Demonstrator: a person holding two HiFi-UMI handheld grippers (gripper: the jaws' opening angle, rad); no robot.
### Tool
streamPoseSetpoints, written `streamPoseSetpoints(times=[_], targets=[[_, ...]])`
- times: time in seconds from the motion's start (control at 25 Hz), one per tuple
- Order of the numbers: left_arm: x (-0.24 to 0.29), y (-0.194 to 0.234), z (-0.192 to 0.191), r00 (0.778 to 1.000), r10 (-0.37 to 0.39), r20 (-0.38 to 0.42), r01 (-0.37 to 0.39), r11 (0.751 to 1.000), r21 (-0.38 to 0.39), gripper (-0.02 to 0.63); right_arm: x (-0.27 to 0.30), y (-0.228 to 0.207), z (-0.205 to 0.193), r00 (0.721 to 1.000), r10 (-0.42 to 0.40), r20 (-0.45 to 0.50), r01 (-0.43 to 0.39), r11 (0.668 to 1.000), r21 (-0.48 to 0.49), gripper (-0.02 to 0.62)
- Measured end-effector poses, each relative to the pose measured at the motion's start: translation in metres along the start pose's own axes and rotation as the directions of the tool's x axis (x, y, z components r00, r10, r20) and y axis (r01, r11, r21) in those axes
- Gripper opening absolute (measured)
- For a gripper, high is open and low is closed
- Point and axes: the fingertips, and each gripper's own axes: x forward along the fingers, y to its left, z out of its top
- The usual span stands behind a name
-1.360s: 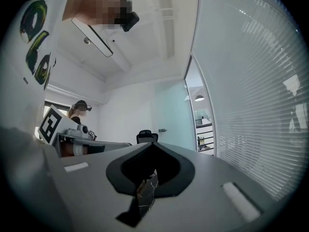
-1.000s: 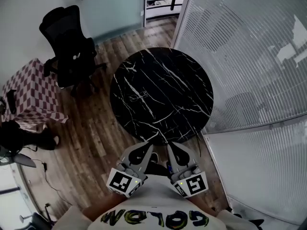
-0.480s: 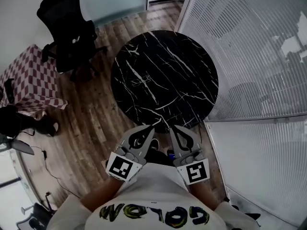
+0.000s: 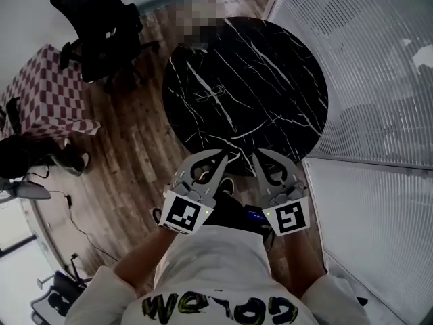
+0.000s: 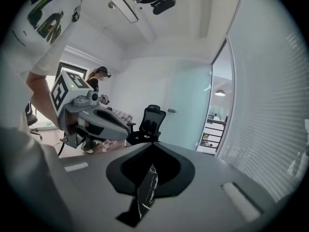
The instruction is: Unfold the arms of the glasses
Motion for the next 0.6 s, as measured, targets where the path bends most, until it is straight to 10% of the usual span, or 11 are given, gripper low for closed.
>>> streamPoseSetpoints(times=[0.6], targets=[[0.099, 0.076, -0.155, 0.958, 0.071, -0.278, -0.005, 0.973, 0.231, 0.048, 0.104, -0.011, -0.132, 0.986, 0.097, -0.136, -0.103, 0.994, -0.037, 0.002]])
